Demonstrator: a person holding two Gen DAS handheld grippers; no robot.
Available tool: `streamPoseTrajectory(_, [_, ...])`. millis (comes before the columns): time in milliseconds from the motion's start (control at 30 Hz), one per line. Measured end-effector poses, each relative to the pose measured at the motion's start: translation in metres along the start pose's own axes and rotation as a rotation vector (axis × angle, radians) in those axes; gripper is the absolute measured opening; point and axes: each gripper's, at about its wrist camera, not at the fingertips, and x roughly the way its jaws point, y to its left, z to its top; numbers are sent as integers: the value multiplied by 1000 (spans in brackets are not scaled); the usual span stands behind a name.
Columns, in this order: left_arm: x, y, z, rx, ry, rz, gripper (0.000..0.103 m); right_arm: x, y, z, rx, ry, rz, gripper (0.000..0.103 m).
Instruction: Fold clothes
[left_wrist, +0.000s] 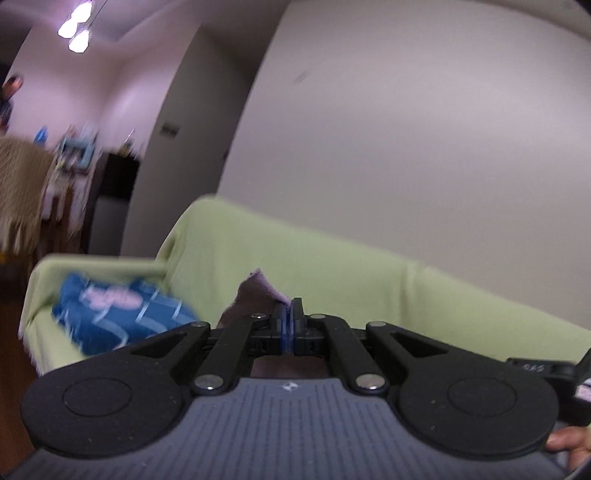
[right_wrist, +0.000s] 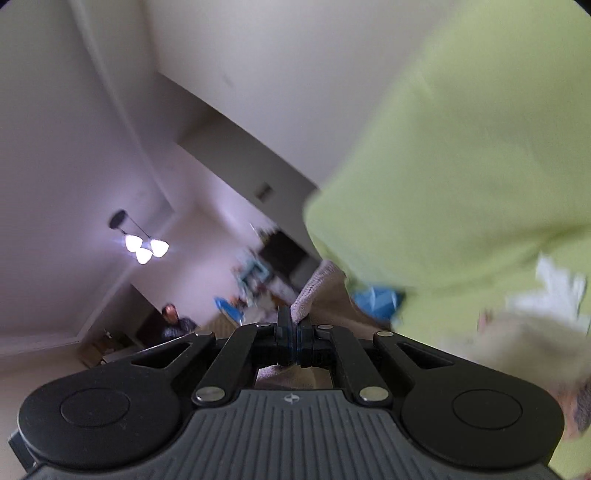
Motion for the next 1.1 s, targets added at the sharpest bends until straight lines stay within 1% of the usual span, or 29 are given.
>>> streamPoseTrajectory(33, [-6, -10, 6, 4, -7, -25, 0, -18, 12, 7, -29, -24, -14, 2])
streamPoseTrajectory(100, [-17, -30, 15, 8, -12, -75, 0, -51, 28, 16, -79, -53, -72, 2])
streamPoseTrajectory(167, [-21, -49, 13, 3, 8, -126, 0, -80, 32, 24, -103, -69, -141, 2])
streamPoseTrajectory(267, [-18, -80, 2, 11, 47, -190, 0, -114, 17, 36, -97, -91, -247, 2])
streamPoseTrajectory(367, [-5, -118, -16, 38, 88, -241, 0, -142, -4, 50, -105, -124, -326, 2])
streamPoseTrajectory(400, [-2, -130, -23, 50, 91, -256, 0, -153, -9, 56, -109, -144, -340, 2])
streamPoseTrajectory(433, [-2, -143, -28, 58, 87, -283, 0, -168, -13, 61, -119, -172, -335, 2])
streamPoseTrajectory(467, [-2, -156, -32, 67, 84, -310, 0, -185, -17, 64, -136, -204, -319, 2])
streamPoseTrajectory(533, [-12, -179, -42, 79, 52, -378, 0, -223, -27, 67, -161, -265, -292, 2])
streamPoseTrajectory(600, [-28, -197, -58, 69, 43, -471, 0, -270, -39, 62, -168, -319, -279, 2])
streamPoseTrajectory(633, [-38, -205, -72, 70, 62, -525, 0, -293, -48, 56, -166, -334, -294, 2])
streamPoseTrajectory(667, [-48, -213, -86, 72, 80, -579, 0, -317, -59, 45, -158, -334, -330, 2])
streamPoseTrajectory(733, [-61, -228, -130, 85, 189, -681, 0, -367, -86, 11, -126, -309, -451, 3])
streamPoseTrajectory(767, [-68, -236, -152, 91, 244, -731, 0, -389, -106, -12, -92, -276, -536, 4])
streamPoseTrajectory(867, [-73, -255, -233, 151, 470, -815, 0, -448, -175, -91, 44, -146, -813, 16])
streamPoseTrajectory(900, [-70, -259, -259, 164, 559, -817, 0, -465, -197, -117, 87, -101, -905, 17])
streamPoseTrajectory(933, [-66, -263, -284, 177, 648, -817, 0, -478, -212, -138, 125, -75, -979, 18])
streamPoseTrajectory(967, [-63, -266, -310, 190, 738, -817, 0, -491, -223, -157, 161, -62, -1039, 20])
streamPoseTrajectory(1000, [-62, -269, -329, 206, 805, -801, 0, -504, -235, -176, 197, -50, -1099, 20])
streamPoseTrajectory(1033, [-57, -269, -343, 222, 849, -775, 0, -516, -240, -189, 224, -60, -1125, 23])
streamPoseTrajectory(1067, [-54, -267, -350, 231, 867, -756, 0, -526, -241, -198, 244, -88, -1126, 31])
streamPoseTrajectory(1100, [-51, -265, -357, 240, 885, -736, 1, -529, -237, -204, 236, -106, -1129, 36])
